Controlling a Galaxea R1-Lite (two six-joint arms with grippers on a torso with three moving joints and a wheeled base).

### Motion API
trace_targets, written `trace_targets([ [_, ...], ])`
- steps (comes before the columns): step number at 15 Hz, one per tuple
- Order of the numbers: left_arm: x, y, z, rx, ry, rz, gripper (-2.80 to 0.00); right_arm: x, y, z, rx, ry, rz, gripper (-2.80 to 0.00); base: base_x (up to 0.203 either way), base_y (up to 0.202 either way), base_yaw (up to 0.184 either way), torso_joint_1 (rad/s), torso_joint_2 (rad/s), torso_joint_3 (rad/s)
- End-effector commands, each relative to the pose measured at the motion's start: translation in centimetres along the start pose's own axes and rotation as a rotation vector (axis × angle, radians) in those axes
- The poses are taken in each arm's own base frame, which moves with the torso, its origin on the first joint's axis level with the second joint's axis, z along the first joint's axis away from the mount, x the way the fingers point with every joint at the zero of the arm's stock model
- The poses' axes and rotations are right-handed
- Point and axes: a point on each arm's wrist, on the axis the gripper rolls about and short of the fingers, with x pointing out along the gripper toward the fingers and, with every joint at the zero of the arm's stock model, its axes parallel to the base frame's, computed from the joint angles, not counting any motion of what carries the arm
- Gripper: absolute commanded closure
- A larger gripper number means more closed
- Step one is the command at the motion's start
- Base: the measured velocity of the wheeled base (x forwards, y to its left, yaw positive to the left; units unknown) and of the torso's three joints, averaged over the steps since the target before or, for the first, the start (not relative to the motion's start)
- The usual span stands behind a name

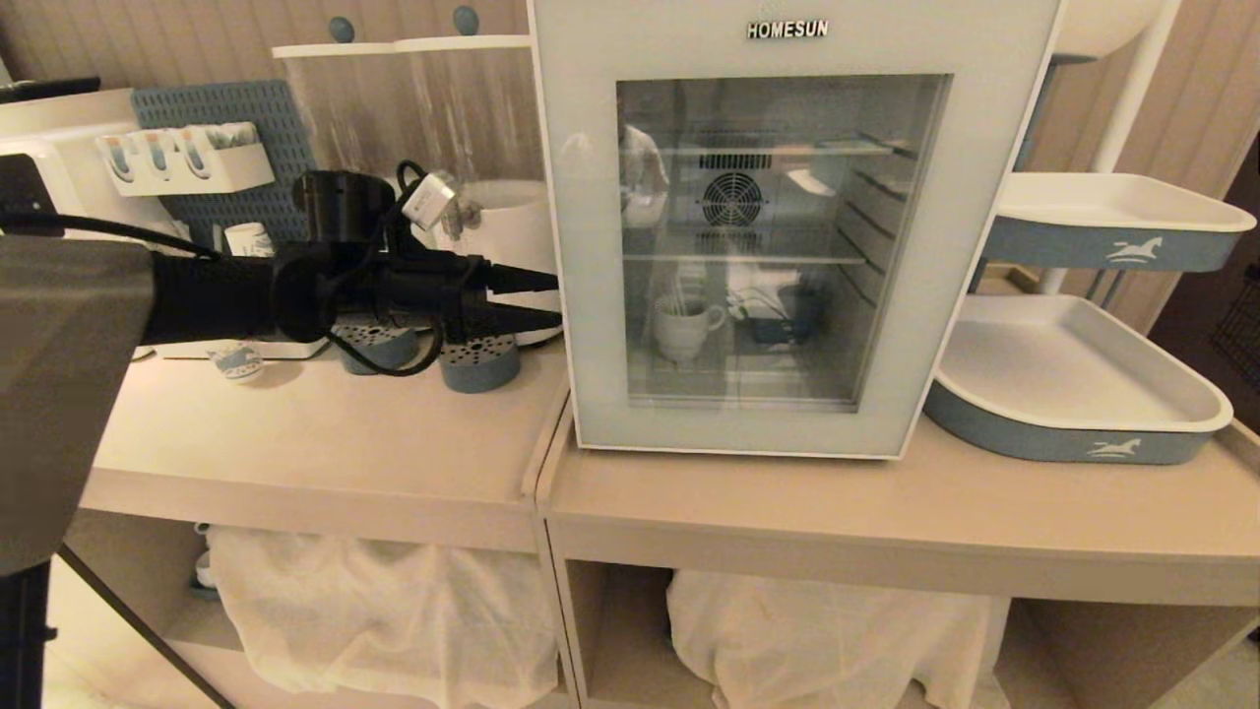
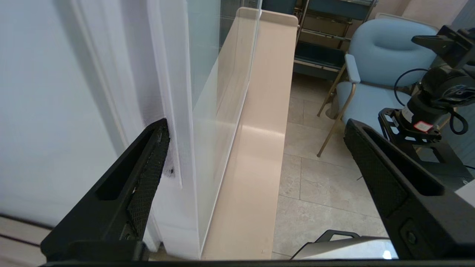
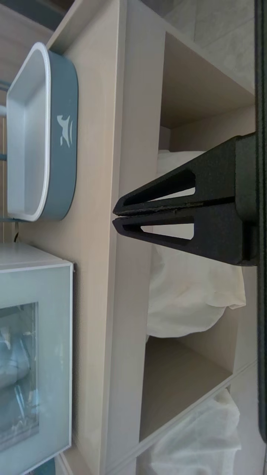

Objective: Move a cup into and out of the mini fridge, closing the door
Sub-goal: Open the freezer door

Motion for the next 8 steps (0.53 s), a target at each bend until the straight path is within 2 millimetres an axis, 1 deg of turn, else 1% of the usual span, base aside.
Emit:
trace_targets([
  [1, 0.41, 0.04, -0.22, -0.003, 0.000, -0.015, -2.80, 0.10, 0.01, -0.43, 0.000, 0.015, 0.000, 0.00, 0.000, 0.000, 0.000, 0.000, 0.00, 0.000],
  [4, 0.86, -0.05, -0.17, -0.004, 0.000, -0.025, -2.80, 0.10, 0.01, -0.41, -0.001, 0.013, 0.000, 0.00, 0.000, 0.000, 0.000, 0.000, 0.00, 0.000],
  [8, 1.06, -0.82, 0.74, -0.009, -0.004, -0.037, -2.80, 0.10, 0.02, -0.41, -0.001, 0.013, 0.000, 0.00, 0.000, 0.000, 0.000, 0.000, 0.00, 0.000],
])
